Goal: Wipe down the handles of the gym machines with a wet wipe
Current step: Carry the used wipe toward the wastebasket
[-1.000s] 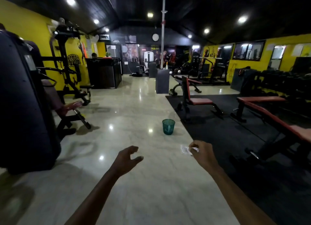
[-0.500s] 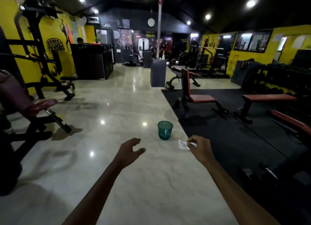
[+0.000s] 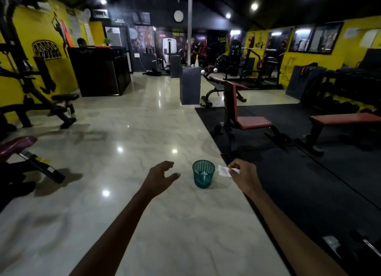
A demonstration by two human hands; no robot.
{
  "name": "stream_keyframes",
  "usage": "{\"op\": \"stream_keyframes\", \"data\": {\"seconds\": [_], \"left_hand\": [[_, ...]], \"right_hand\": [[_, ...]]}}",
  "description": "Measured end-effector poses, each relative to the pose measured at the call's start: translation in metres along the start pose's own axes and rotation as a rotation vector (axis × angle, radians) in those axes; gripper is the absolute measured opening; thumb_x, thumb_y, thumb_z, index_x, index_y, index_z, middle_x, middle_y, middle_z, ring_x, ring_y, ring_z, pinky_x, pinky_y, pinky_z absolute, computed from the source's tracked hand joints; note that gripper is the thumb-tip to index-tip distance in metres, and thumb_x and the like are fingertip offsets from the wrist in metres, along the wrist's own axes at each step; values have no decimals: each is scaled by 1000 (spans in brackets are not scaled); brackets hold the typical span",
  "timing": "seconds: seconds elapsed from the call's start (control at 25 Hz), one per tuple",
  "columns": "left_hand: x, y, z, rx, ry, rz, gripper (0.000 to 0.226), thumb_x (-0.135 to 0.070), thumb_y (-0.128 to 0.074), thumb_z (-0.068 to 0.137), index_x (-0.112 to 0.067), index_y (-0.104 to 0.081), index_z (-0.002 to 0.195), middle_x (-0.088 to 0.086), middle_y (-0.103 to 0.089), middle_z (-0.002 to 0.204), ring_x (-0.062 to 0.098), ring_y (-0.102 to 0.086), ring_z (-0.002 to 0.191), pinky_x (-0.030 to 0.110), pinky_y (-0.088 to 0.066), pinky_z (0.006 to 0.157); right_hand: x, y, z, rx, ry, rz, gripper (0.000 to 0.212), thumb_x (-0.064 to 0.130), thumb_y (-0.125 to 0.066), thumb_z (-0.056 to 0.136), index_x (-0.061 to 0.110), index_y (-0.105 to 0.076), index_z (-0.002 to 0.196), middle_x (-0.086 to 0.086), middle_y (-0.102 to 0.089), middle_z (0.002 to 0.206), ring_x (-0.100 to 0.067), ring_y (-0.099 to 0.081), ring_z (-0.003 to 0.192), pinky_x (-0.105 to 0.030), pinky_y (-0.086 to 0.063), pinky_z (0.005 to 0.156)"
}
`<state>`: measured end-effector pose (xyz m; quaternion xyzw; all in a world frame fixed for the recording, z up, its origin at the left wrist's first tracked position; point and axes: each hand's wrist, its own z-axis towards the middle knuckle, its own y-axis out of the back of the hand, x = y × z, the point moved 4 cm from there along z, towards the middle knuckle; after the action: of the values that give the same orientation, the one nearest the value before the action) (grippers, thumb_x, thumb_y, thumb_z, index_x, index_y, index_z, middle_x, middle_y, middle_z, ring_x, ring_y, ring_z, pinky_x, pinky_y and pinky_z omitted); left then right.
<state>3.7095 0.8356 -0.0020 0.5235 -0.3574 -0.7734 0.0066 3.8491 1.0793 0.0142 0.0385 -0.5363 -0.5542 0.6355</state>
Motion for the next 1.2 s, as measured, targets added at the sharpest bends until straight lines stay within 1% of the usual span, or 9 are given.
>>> {"op": "stream_keyframes", "data": {"seconds": [0.08,0.24,0.48,0.6,0.68,0.8,1.0,1.08,1.2], "left_hand": [[23,-14,60,-6,27,8,46,-25,-74,80,-5,-61,119,12,-63,115,21,-59,108,27,-46,89],[52,-37,182,-12,46,15,46,-23,-75,80,-3,-61,119,13,-64,114,23,-59,108,29,-45,91],[104,-72,347,23,86,15,45,-21,-73,81,-1,-60,120,13,-63,114,24,-59,109,27,-43,90],[146,-96,431,31,108,-5,45,-22,-74,81,-2,-61,120,13,-64,115,24,-59,110,31,-45,93],[173,-115,485,50,134,-15,45,-22,-74,80,-3,-61,120,12,-64,116,23,-59,111,33,-46,94],[208,-142,565,122,173,-11,47,-21,-74,81,-1,-59,121,13,-63,119,23,-59,113,32,-46,97],[256,-189,670,172,203,6,48,-21,-73,81,-2,-58,123,13,-62,121,24,-58,114,33,-46,98],[286,-215,708,185,216,18,48,-21,-73,81,-2,-58,123,12,-62,121,23,-58,113,31,-46,96],[340,-259,751,214,240,32,49,-21,-72,82,-2,-58,124,11,-61,123,22,-58,113,27,-44,95]], "right_hand": [[-25,-33,55,18,-16,-3,9,-5,-62,73,3,-65,70,-7,-65,68,-12,-57,66,-4,-35,54],[-68,-86,173,54,-14,2,9,-6,-61,73,1,-64,69,-11,-66,68,-15,-57,66,0,-35,57],[-128,-167,314,111,-48,-36,10,-10,-59,73,-2,-64,69,-12,-64,66,-14,-55,63,3,-34,55],[-169,-223,378,141,-77,-42,11,-9,-60,70,1,-63,65,-12,-65,64,-16,-55,61,-8,-35,53],[-198,-262,417,178,-117,-64,15,-6,-60,70,6,-61,63,-11,-64,63,-18,-56,60,-14,-31,53],[-241,-316,471,231,-204,-81,17,-3,-60,71,12,-61,63,-9,-65,64,-18,-58,62,-22,-36,56],[-308,-390,545,295,-315,-106,10,-5,-59,73,3,-64,69,-13,-65,68,-21,-58,64,-23,-37,57],[-344,-429,570,326,-325,-119,9,-4,-57,72,1,-62,67,-14,-64,67,-25,-58,63,-23,-34,56],[-402,-493,597,386,-351,-126,10,-2,-53,73,0,-61,69,-17,-64,72,-30,-59,69,-28,-39,61]]}}
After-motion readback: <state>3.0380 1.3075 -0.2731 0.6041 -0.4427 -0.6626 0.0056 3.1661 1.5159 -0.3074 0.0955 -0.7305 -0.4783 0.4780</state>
